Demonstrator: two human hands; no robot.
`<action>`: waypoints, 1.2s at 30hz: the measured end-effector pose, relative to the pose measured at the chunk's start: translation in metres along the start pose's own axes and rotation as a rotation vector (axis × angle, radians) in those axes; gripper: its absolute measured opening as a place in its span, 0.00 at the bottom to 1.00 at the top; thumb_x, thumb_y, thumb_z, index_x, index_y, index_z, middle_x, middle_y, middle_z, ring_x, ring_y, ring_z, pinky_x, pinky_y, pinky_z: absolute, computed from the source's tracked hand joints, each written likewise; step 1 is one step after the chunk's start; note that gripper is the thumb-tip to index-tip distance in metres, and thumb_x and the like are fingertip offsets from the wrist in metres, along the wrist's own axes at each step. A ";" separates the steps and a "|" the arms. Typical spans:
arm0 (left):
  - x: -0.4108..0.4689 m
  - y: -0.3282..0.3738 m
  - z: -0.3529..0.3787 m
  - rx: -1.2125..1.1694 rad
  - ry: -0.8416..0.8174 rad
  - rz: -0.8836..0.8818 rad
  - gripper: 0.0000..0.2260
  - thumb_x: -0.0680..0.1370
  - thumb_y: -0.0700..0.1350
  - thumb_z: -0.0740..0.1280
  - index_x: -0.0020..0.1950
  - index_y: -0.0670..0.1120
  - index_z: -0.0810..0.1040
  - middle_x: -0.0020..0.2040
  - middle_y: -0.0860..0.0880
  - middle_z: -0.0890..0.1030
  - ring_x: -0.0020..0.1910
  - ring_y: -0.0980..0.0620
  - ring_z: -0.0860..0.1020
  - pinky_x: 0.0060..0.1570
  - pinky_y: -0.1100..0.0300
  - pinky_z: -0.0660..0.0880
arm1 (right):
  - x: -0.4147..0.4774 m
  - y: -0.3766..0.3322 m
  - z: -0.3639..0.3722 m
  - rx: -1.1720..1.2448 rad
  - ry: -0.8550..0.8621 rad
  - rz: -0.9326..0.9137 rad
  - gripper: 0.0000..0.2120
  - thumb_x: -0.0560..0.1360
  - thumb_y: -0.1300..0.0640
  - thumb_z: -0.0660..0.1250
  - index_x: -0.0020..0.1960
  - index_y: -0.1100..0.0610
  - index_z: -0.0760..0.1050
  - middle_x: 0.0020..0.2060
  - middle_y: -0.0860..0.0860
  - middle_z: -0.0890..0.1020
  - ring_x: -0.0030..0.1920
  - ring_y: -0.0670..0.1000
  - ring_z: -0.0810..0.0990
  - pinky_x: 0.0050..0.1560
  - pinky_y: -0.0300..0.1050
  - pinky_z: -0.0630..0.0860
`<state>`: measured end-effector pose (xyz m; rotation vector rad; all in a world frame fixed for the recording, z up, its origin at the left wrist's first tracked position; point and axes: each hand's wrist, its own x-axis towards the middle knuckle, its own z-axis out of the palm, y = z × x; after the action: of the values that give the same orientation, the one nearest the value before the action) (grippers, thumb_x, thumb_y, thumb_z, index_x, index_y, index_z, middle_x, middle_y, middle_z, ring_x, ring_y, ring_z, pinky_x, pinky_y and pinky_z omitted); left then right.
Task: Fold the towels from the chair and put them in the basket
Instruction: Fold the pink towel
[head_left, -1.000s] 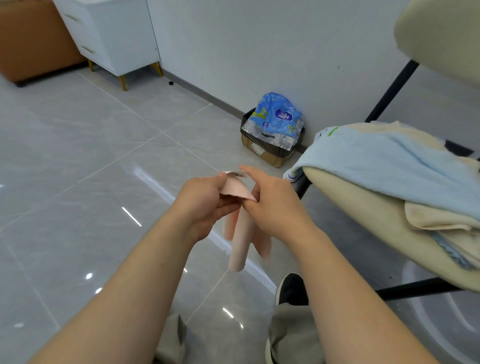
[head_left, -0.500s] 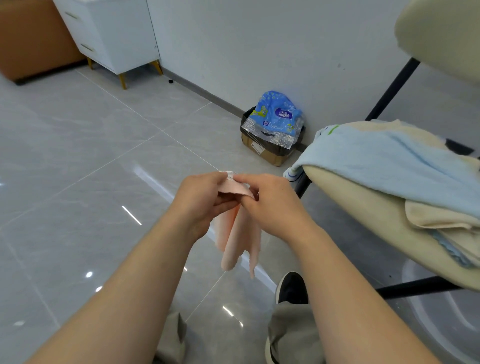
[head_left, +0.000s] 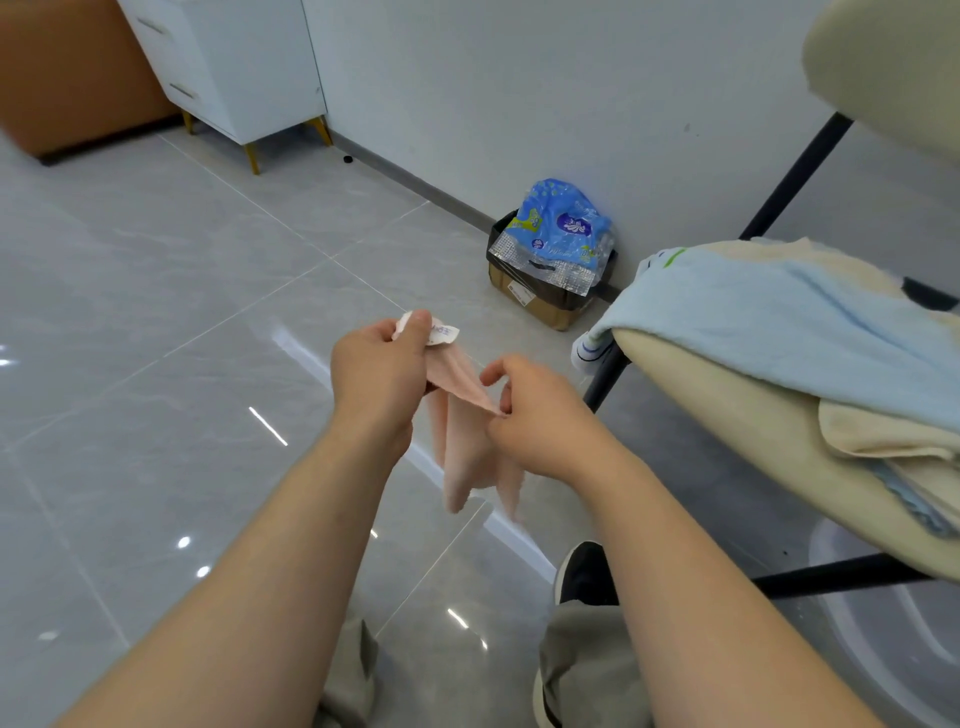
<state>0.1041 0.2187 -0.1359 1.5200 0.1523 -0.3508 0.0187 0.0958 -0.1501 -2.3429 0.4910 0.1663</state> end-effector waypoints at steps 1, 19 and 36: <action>0.001 0.002 -0.002 -0.005 0.009 0.020 0.08 0.80 0.45 0.68 0.44 0.43 0.82 0.44 0.40 0.84 0.43 0.46 0.84 0.44 0.52 0.84 | 0.001 0.001 0.000 -0.042 -0.053 0.039 0.11 0.72 0.63 0.62 0.49 0.48 0.72 0.43 0.49 0.78 0.43 0.52 0.78 0.34 0.44 0.71; 0.025 0.014 -0.037 0.160 0.187 0.100 0.06 0.73 0.43 0.67 0.38 0.46 0.83 0.36 0.44 0.84 0.41 0.44 0.85 0.46 0.45 0.83 | -0.003 0.003 -0.010 -0.092 -0.077 0.250 0.12 0.75 0.65 0.57 0.55 0.54 0.71 0.48 0.54 0.79 0.50 0.58 0.80 0.46 0.49 0.76; 0.027 0.018 -0.046 0.269 0.186 0.175 0.06 0.71 0.48 0.67 0.40 0.49 0.83 0.38 0.49 0.84 0.42 0.47 0.84 0.47 0.43 0.82 | 0.004 0.032 -0.031 -0.320 0.037 0.413 0.11 0.78 0.65 0.60 0.59 0.59 0.75 0.43 0.56 0.79 0.46 0.59 0.79 0.46 0.51 0.80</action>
<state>0.1404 0.2608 -0.1300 1.8177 0.1205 -0.0908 0.0090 0.0520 -0.1484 -2.5259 1.0301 0.4209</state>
